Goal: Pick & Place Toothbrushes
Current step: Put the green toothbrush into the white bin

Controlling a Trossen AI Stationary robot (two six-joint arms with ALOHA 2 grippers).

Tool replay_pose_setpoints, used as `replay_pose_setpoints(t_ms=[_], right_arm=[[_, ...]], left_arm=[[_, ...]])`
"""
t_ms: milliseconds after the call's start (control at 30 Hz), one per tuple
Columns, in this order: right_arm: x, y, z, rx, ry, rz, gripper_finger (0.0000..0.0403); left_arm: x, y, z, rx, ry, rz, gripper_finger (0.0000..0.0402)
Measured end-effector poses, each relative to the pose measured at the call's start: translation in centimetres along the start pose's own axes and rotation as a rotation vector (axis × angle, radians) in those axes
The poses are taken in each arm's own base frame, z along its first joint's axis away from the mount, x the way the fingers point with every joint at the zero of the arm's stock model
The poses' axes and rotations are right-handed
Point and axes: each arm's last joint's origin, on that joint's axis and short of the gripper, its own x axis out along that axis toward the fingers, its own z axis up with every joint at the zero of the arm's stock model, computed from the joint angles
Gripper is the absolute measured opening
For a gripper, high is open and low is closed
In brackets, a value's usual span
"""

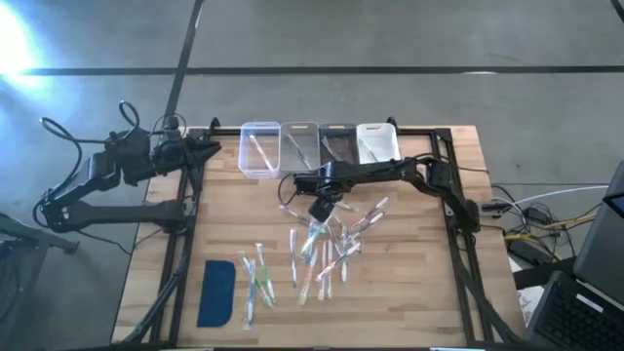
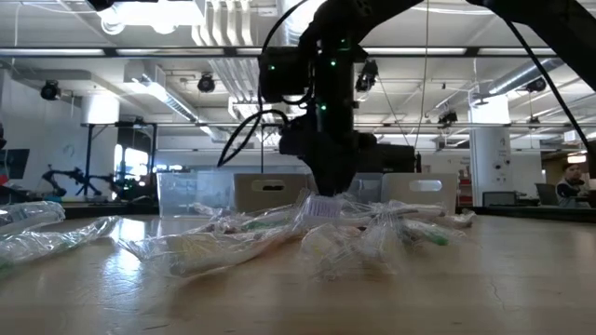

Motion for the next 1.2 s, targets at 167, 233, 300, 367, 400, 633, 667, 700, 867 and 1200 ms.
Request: replay_pose_setpoints(t_ms=[167,233,300,367,400,633,667,700,867,1200], right_arm=[[0.7,-0.2,-0.3,-0.042,0.017,-0.008,0.0189],[1.0,-0.2,-0.5,-0.049,0.019,-0.004,0.0184],[1.4,-0.2,-0.7,-0.061,0.033,0.002,0.0179],[1.8,-0.1,-0.8,-0.075,0.032,0.022,0.0175],[1.9,0.0,-0.8,-0.08,0.027,0.038,0.0174],[2.9,0.2,-1.1,-0.095,0.021,0.089,0.0176],[3.0,0.2,-1.1,-0.097,0.02,0.087,0.0178],[3.0,0.2,-1.1,-0.097,0.02,0.085,0.0179],[3.0,-0.1,-0.9,-0.116,0.018,0.083,0.0184],[3.3,-0.3,-0.8,-0.15,0.003,0.07,0.0146]], left_arm=[[0.0,0.0,0.0,0.0,0.0,0.0,0.0046],[0.0,0.0,0.0,0.0,0.0,0.0,0.0046],[0.0,0.0,0.0,0.0,0.0,0.0,0.0046],[0.0,0.0,0.0,0.0,0.0,0.0,0.0046],[0.0,0.0,0.0,0.0,0.0,0.0,0.0046],[0.0,0.0,0.0,0.0,0.001,0.0,0.0046],[0.0,0.0,0.0,0.0,0.0,0.0,0.0046],[0.0,0.0,0.0,0.0,0.0,0.0,0.0046],[0.0,0.0,0.0,0.0,0.0,0.0,0.0046],[0.0,0.0,0.0,0.0,0.001,0.0,0.0046]])
